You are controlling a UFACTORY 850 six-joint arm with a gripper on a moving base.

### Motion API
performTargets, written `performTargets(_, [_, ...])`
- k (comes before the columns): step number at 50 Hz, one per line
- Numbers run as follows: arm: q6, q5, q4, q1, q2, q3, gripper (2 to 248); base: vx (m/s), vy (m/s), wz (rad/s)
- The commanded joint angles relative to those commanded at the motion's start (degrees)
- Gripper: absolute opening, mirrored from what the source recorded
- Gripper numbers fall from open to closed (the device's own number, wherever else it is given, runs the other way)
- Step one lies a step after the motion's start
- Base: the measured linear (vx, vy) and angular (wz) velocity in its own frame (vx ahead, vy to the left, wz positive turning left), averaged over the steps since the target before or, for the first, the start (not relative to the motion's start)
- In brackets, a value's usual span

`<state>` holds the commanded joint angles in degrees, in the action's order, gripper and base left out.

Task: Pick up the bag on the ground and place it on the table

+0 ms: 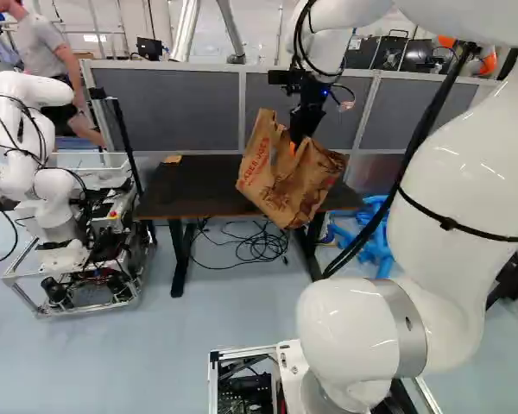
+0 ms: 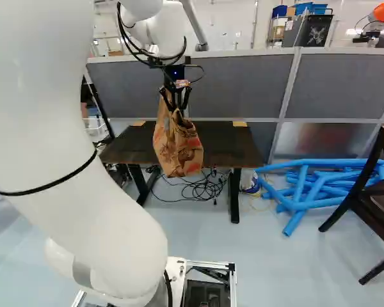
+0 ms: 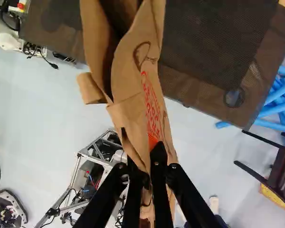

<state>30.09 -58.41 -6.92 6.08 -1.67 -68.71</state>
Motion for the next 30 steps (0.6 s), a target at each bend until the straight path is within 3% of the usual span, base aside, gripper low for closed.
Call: performTargets(30, [0.00, 0.00, 0.00, 0.00, 0.00, 0.00, 27, 0.194, 0.000, -0.025])
